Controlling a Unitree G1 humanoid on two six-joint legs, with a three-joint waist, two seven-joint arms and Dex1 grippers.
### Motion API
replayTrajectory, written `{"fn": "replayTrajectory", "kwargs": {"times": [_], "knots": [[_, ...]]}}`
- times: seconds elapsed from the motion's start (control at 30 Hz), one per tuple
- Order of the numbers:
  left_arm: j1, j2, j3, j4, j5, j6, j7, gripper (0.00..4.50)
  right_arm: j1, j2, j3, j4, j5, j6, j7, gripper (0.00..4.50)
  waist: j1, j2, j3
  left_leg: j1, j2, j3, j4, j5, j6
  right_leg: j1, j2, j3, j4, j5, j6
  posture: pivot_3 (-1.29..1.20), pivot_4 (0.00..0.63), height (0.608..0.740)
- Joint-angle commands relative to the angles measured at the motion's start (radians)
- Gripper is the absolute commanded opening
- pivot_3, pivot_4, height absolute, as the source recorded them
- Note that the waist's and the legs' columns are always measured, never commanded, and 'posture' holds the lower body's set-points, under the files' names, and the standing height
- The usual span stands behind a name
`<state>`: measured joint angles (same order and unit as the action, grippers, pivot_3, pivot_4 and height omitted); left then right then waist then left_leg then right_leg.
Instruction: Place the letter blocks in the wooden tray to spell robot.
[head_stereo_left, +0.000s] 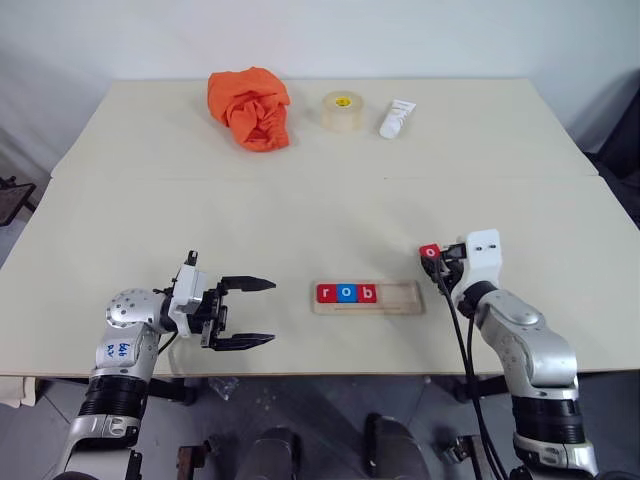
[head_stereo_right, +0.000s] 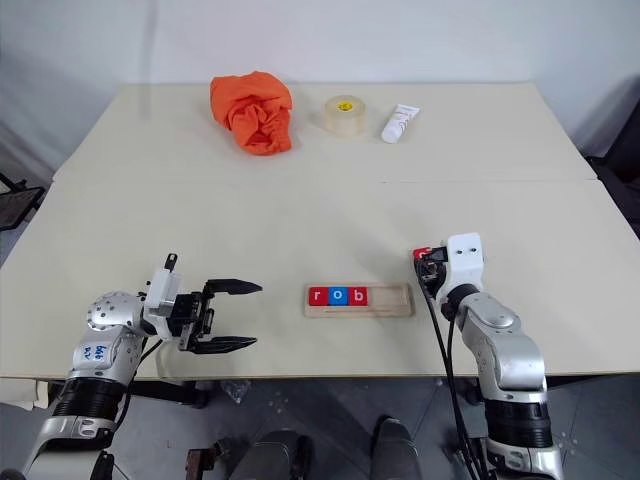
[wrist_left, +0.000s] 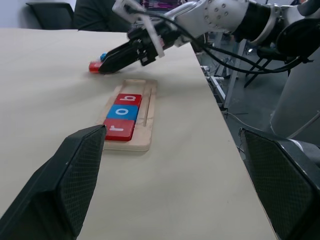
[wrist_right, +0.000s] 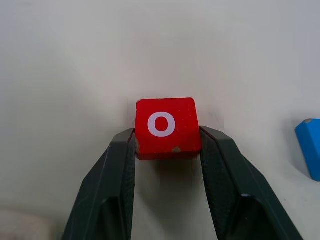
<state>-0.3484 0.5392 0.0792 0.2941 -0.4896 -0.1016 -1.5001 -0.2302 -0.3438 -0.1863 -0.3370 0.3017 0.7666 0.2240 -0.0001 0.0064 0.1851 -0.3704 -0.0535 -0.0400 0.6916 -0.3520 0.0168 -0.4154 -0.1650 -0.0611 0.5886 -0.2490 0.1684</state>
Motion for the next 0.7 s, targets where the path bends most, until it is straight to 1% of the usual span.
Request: {"fn": "replayTrajectory", "kwargs": {"times": [0.03, 0.13, 0.2, 0.37, 0.53, 0.57, 0.7], "knots": [[-0.012, 0.030, 0.031, 0.009, -0.035, -0.003, -0.044, 4.50, 0.075, -0.024, -0.066, -0.209, 0.041, 0.091, -0.020, 1.44, 0.002, 0.000, 0.000, 0.000, 0.000, 0.000, 0.000, 0.000, 0.000, 0.000, 0.000, 0.000, 0.000, 0.000, 0.000, 0.00, 0.150, 0.740], [-0.021, 0.046, 0.041, 0.037, -0.038, -0.014, -0.045, 4.50, 0.167, -0.017, -0.099, -0.335, 0.066, 0.170, -0.038, 1.44, 0.001, 0.000, 0.000, 0.000, 0.000, 0.000, -0.001, 0.000, 0.000, 0.000, 0.000, 0.000, -0.001, 0.000, 0.000, 0.00, 0.150, 0.740], [-0.031, 0.050, 0.047, 0.059, -0.036, -0.026, -0.045, 4.50, 0.211, 0.002, -0.122, -0.376, 0.072, 0.202, -0.058, 1.44, 0.001, 0.000, 0.000, 0.000, 0.000, 0.000, -0.001, 0.000, 0.000, 0.000, 0.000, 0.000, -0.001, 0.000, 0.000, 0.00, 0.150, 0.740], [-0.062, 0.039, 0.048, 0.114, -0.032, -0.067, -0.053, 4.50, 0.273, 0.056, -0.138, -0.400, 0.083, 0.222, -0.093, 1.44, -0.002, 0.000, 0.000, 0.001, 0.000, 0.001, -0.001, 0.000, 0.001, 0.000, 0.000, 0.001, 0.000, 0.000, 0.000, 0.00, 0.150, 0.740], [-0.078, 0.033, 0.038, 0.132, -0.032, -0.076, -0.061, 4.50, 0.282, 0.067, -0.134, -0.383, 0.088, 0.207, -0.093, 1.44, -0.001, 0.000, 0.000, 0.002, 0.000, 0.002, -0.001, 0.000, 0.001, 0.000, 0.000, 0.001, 0.001, 0.000, 0.000, 0.00, 0.150, 0.740], [-0.080, 0.033, 0.037, 0.136, -0.032, -0.078, -0.062, 4.50, 0.284, 0.067, -0.134, -0.382, 0.091, 0.201, -0.088, 2.18, -0.001, 0.000, 0.000, 0.002, 0.000, 0.002, -0.001, 0.000, 0.001, 0.000, 0.000, 0.001, 0.001, 0.000, 0.000, 0.00, 0.150, 0.740], [-0.090, 0.031, 0.030, 0.144, -0.030, -0.080, -0.065, 4.50, 0.303, 0.050, -0.143, -0.390, 0.104, 0.187, -0.062, 3.46, -0.001, 0.000, 0.000, 0.001, 0.000, 0.002, -0.001, 0.000, 0.001, 0.000, 0.000, 0.001, 0.000, 0.000, 0.000, 0.00, 0.150, 0.740]]}}
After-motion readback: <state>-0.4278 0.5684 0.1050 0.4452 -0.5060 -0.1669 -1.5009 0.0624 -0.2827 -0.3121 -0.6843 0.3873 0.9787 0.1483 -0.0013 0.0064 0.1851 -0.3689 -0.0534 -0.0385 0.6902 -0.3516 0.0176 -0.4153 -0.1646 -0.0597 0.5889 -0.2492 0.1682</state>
